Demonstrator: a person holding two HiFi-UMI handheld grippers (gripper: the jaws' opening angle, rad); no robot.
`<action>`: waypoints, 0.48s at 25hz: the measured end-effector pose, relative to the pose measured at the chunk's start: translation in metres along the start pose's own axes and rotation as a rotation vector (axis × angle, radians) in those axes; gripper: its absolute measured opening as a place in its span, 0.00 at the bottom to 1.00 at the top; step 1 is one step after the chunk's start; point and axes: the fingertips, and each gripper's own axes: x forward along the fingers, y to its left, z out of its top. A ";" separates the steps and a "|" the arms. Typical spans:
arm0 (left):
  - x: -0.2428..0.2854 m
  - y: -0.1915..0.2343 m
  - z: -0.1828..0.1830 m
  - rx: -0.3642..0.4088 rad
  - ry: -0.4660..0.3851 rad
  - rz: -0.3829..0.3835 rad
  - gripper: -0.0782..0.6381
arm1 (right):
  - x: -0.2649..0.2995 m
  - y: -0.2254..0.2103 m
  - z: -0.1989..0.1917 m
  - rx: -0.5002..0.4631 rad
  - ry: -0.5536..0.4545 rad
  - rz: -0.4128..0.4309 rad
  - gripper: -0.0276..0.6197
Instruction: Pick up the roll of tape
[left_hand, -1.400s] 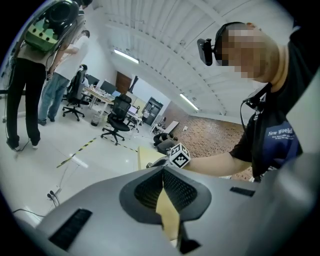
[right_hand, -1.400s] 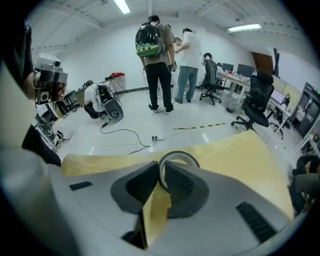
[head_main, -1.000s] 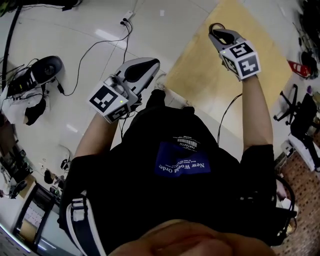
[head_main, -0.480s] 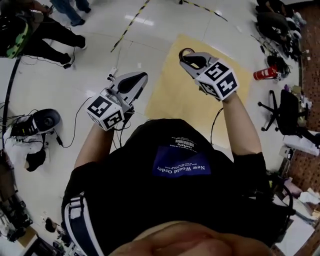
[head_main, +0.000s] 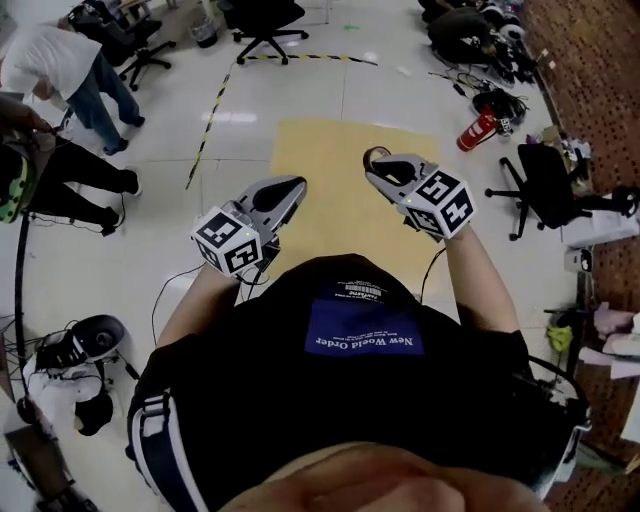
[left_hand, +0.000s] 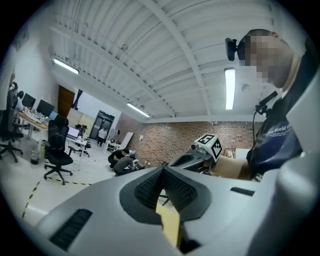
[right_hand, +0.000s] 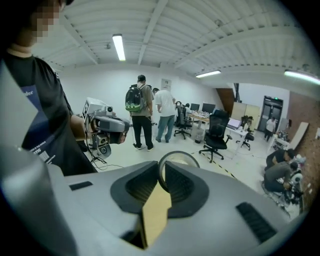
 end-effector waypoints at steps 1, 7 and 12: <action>0.013 -0.009 -0.001 -0.003 0.005 -0.024 0.12 | -0.018 -0.007 -0.011 0.025 -0.011 -0.019 0.10; 0.082 -0.051 -0.014 -0.021 0.030 -0.128 0.12 | -0.112 -0.041 -0.074 0.164 -0.086 -0.138 0.10; 0.106 -0.072 -0.023 -0.016 0.052 -0.150 0.12 | -0.157 -0.043 -0.092 0.231 -0.215 -0.153 0.10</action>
